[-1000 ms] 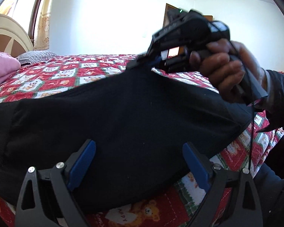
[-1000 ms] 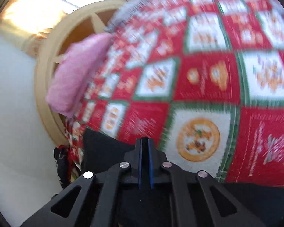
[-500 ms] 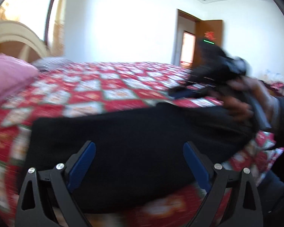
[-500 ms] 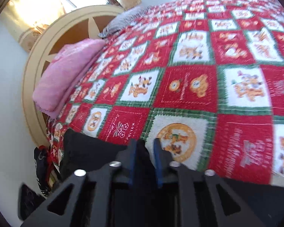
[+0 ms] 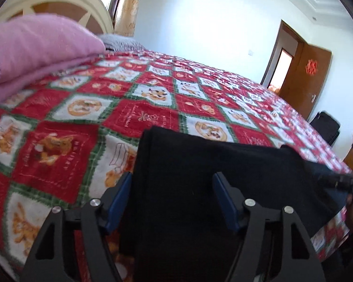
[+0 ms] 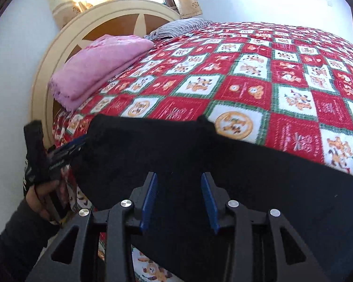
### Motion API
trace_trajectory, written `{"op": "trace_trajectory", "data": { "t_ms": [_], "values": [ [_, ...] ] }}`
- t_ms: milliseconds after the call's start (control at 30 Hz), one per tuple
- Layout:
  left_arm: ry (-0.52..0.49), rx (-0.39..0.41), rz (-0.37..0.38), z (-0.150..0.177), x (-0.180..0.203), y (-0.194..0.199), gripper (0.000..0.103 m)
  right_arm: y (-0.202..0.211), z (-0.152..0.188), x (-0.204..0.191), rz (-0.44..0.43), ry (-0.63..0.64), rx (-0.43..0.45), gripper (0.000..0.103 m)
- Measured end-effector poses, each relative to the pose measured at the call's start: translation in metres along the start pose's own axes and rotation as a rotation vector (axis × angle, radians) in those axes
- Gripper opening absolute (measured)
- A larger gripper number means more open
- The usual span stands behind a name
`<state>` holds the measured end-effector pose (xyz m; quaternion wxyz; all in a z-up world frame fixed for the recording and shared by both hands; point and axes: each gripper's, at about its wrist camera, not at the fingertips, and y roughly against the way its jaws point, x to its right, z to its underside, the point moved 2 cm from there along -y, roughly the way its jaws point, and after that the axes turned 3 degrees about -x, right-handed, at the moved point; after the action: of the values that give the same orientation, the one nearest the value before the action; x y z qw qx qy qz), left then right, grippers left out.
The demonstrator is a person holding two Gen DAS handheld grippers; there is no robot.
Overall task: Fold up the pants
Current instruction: 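Smooth the folded pants with both tools and open the grippers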
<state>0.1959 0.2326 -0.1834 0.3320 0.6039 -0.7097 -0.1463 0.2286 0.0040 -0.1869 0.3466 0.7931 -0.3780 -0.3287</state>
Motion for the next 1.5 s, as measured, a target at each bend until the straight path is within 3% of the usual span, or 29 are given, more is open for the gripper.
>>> {"op": "trace_trajectory", "data": {
  "t_ms": [67, 133, 233, 367, 433, 500, 600, 700, 800, 967, 1067, 1233, 1400, 1500],
  "values": [
    [0.047, -0.001, 0.039, -0.003, -0.004, 0.0, 0.063, -0.004, 0.003, -0.003, 0.011, 0.012, -0.007, 0.042],
    [0.039, -0.009, 0.076, -0.005, -0.004, -0.002, 0.024, -0.006, 0.007, -0.006, 0.028, 0.022, -0.011, 0.043],
    [0.029, 0.008, 0.075, -0.008, -0.001, 0.004, 0.022, -0.01, 0.011, -0.008, 0.035, 0.015, -0.015, 0.043],
    [0.123, 0.04, 0.137, -0.018, -0.015, 0.017, 0.022, -0.007, 0.012, -0.028, 0.035, 0.074, -0.009, 0.044],
    [0.098, 0.016, 0.087, -0.015, -0.017, 0.01, 0.022, -0.008, 0.015, -0.045, 0.053, 0.161, 0.008, 0.044],
    [0.117, -0.019, 0.096, -0.011, -0.023, 0.0, 0.022, -0.025, 0.023, -0.052, 0.079, 0.2, -0.042, 0.048],
    [0.142, -0.001, 0.125, -0.013, -0.027, 0.005, 0.022, -0.024, 0.03, -0.058, 0.116, 0.229, -0.007, 0.049],
    [0.135, 0.031, 0.123, -0.017, -0.028, 0.014, 0.022, -0.014, 0.034, -0.061, 0.057, 0.23, 0.0, 0.05],
    [0.171, 0.011, 0.106, -0.017, -0.041, 0.007, 0.022, -0.024, 0.043, -0.062, 0.071, 0.277, -0.015, 0.054],
    [0.155, 0.008, 0.102, -0.015, -0.041, 0.0, 0.025, -0.019, 0.049, -0.072, 0.108, 0.325, -0.002, 0.054],
    [0.142, 0.002, 0.087, -0.015, -0.039, 0.001, 0.034, -0.004, 0.047, -0.06, 0.111, 0.27, 0.012, 0.055],
    [0.142, 0.035, -0.023, -0.015, -0.042, 0.018, 0.08, 0.028, 0.049, -0.014, 0.149, 0.134, 0.034, 0.055],
    [0.114, 0.1, -0.071, -0.013, -0.033, 0.043, 0.08, 0.073, 0.058, 0.04, 0.254, 0.02, 0.083, 0.056],
    [0.072, 0.123, -0.082, -0.012, -0.013, 0.05, 0.086, 0.098, 0.065, 0.071, 0.314, -0.043, 0.107, 0.056]
  ]
}}
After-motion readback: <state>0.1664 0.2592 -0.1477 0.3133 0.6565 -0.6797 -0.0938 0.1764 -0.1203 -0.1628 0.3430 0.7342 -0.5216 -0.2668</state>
